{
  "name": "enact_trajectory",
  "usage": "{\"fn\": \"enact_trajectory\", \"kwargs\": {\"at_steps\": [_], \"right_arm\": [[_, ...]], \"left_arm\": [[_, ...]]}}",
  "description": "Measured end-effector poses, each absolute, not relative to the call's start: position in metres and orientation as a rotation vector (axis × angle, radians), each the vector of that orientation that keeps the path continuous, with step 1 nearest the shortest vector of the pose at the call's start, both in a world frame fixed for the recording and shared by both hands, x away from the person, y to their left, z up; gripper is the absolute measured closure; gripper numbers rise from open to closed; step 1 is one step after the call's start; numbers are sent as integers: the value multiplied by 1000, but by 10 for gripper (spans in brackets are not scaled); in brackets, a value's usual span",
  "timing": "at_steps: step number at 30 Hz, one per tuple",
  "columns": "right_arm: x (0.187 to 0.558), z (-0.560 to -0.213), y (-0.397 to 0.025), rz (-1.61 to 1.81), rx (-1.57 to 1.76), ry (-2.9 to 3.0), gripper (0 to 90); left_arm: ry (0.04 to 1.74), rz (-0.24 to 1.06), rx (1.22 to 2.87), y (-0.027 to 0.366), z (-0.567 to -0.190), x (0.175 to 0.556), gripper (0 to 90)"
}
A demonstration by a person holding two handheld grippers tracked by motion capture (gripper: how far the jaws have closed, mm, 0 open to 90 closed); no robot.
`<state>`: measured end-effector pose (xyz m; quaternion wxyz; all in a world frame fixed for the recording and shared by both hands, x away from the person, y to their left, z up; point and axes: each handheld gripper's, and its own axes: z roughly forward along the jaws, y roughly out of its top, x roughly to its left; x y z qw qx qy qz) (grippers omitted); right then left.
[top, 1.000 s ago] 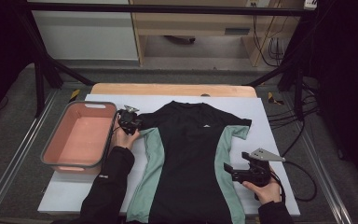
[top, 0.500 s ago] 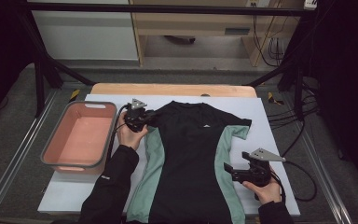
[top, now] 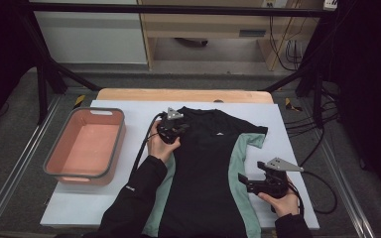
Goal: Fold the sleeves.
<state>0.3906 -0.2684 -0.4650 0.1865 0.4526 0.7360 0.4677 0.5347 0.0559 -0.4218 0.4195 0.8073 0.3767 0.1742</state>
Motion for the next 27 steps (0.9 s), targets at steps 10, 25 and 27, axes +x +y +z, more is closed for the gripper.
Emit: {"fn": "enact_trajectory", "kwargs": {"at_steps": [10, 25, 27], "right_arm": [[391, -465, -268, 1315, 1270, 2078, 81], [391, -466, -268, 1307, 1272, 2078, 81], [391, -466, -268, 1305, 1271, 2079, 81]], "left_arm": [[984, 347, 2067, 39, -449, 539, 859], [932, 278, 2067, 57, -416, 523, 369], [924, 290, 2057, 64, -407, 520, 333]]}}
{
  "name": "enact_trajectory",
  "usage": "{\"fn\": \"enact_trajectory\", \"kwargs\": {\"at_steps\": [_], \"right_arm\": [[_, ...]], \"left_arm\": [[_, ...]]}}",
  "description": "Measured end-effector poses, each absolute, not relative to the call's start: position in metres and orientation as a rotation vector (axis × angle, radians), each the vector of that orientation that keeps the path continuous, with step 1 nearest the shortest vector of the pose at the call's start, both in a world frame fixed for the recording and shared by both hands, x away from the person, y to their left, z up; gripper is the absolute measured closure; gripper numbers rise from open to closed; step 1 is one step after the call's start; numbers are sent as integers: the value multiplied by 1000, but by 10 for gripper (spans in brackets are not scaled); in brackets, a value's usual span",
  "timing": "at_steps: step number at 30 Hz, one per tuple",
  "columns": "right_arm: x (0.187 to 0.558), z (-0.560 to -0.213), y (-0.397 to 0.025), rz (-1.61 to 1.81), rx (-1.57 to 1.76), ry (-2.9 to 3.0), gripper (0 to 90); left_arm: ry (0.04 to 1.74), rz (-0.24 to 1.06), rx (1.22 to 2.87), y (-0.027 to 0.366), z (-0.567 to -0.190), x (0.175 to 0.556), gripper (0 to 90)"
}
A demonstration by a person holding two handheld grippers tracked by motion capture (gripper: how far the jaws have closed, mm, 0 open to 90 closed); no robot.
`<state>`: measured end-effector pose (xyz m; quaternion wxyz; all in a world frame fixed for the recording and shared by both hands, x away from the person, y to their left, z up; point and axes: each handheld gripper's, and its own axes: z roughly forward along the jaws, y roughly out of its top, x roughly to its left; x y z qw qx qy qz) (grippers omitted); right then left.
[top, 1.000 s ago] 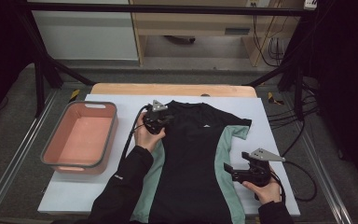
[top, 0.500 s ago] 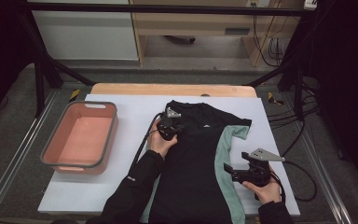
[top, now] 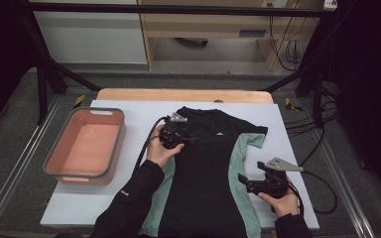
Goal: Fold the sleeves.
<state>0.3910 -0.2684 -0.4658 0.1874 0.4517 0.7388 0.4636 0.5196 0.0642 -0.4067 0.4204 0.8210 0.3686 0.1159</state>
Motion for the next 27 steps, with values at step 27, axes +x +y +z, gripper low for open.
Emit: {"fn": "enact_trajectory", "kwargs": {"at_steps": [27], "right_arm": [[392, -467, -267, 1291, 1273, 2085, 81]], "left_arm": [[1008, 409, 2189, 121, -435, 533, 475]]}}
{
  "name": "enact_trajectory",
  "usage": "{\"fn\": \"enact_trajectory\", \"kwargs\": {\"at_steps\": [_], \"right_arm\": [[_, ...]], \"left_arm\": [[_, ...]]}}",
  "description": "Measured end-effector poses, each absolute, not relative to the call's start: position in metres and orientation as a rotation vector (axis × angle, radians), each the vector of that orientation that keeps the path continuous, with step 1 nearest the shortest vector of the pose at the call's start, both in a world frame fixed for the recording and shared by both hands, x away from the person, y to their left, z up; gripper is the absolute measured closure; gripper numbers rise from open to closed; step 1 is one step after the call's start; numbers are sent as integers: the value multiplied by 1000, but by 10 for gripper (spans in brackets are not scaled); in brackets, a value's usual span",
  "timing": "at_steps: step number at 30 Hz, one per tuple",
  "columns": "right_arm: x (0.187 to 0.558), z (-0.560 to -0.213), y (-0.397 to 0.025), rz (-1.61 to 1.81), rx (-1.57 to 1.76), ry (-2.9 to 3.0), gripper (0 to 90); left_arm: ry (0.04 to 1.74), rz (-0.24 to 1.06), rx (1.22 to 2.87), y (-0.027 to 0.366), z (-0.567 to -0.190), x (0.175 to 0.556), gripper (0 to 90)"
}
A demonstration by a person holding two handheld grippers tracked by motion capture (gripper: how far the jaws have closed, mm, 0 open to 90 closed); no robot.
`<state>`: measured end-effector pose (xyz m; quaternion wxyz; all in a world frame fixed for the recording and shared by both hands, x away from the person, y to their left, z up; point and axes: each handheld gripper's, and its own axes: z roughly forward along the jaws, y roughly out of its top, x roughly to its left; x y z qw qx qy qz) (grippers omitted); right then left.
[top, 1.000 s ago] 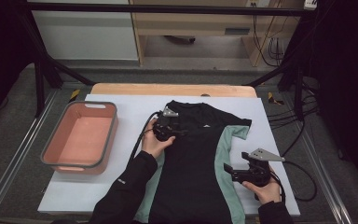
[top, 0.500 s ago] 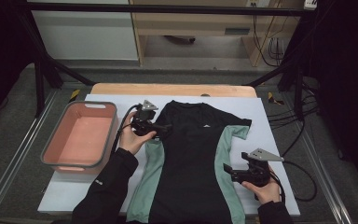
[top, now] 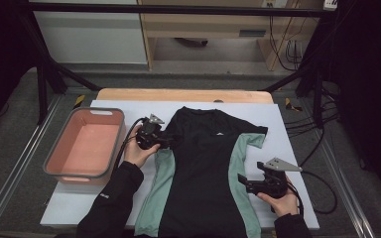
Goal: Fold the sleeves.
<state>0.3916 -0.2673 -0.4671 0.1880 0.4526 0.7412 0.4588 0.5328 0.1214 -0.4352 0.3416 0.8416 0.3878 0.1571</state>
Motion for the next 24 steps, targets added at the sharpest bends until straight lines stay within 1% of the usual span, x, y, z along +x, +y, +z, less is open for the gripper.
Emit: {"fn": "enact_trajectory", "kwargs": {"at_steps": [2, 3, 4, 7, 9, 13, 15, 19, 24], "right_arm": [[392, -467, -267, 1291, 1273, 2086, 82], [392, -467, -267, 1292, 1272, 2086, 81], [392, -467, -267, 1292, 1272, 2086, 82], [392, -467, -267, 1291, 1271, 2087, 81], [392, -467, -267, 1293, 1272, 2085, 81], [392, -467, -268, 1295, 1274, 2084, 81], [392, -467, -267, 1293, 1273, 2087, 81], [392, -467, -267, 1295, 1273, 2084, 82], [392, -467, -268, 1297, 1277, 2083, 82]], "left_arm": [[1002, 423, 2204, 119, -436, 532, 569], [1003, 433, 2212, 118, -436, 531, 593], [1003, 437, 2219, 117, -435, 530, 642], [1051, 395, 2217, 116, -434, 530, 788], [1063, 396, 2218, 116, -433, 530, 846], [1055, 377, 2204, 111, -424, 529, 866], [1035, 347, 2176, 105, -417, 528, 868], [1016, 264, 2108, 88, -408, 530, 869], [1006, 233, 2072, 64, -406, 535, 868]]}}
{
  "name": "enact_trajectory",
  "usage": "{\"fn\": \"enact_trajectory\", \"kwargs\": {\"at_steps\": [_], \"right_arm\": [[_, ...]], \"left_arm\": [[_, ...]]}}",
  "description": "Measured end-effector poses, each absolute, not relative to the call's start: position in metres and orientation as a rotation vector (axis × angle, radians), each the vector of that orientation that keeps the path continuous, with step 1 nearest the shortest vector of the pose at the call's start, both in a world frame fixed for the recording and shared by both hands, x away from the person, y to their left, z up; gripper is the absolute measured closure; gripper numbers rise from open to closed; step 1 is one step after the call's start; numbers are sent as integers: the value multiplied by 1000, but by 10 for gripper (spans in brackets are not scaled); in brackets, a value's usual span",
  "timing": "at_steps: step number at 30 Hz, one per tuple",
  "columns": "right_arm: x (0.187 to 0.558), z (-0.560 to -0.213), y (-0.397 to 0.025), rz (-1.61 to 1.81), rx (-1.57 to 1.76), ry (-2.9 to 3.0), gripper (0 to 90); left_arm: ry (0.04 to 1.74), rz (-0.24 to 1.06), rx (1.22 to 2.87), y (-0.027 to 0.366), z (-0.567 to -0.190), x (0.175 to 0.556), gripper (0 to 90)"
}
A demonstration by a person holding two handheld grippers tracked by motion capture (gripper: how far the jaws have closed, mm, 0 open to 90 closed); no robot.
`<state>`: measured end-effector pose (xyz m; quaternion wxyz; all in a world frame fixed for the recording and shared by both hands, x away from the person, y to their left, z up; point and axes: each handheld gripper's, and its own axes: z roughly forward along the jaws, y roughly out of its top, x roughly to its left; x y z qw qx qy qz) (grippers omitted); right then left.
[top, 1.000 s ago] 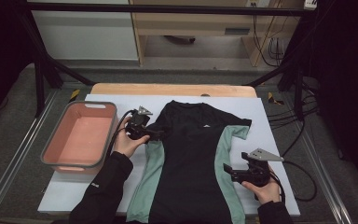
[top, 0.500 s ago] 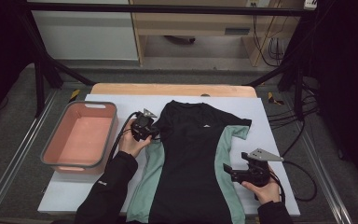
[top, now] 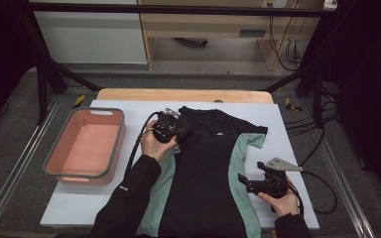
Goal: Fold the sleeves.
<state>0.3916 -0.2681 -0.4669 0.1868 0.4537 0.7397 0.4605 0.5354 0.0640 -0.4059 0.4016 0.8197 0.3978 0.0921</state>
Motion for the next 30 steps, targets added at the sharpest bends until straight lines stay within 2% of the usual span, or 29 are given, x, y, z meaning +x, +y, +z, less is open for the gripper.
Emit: {"fn": "enact_trajectory", "kwargs": {"at_steps": [5, 7, 11, 15, 30], "right_arm": [[392, -467, -268, 1297, 1273, 2086, 82], [391, -467, -268, 1299, 1273, 2087, 81], [392, -468, -267, 1292, 1275, 2092, 81], [392, -468, -267, 1292, 1274, 2089, 82], [392, -469, -266, 1282, 1273, 2093, 81]], "left_arm": [[1014, 223, 2130, 52, -420, 540, 849], [1011, 198, 2144, 53, -424, 540, 797], [990, 214, 2158, 62, -426, 533, 622], [975, 245, 2150, 73, -422, 525, 526], [985, 276, 2192, 97, -441, 511, 519]]}}
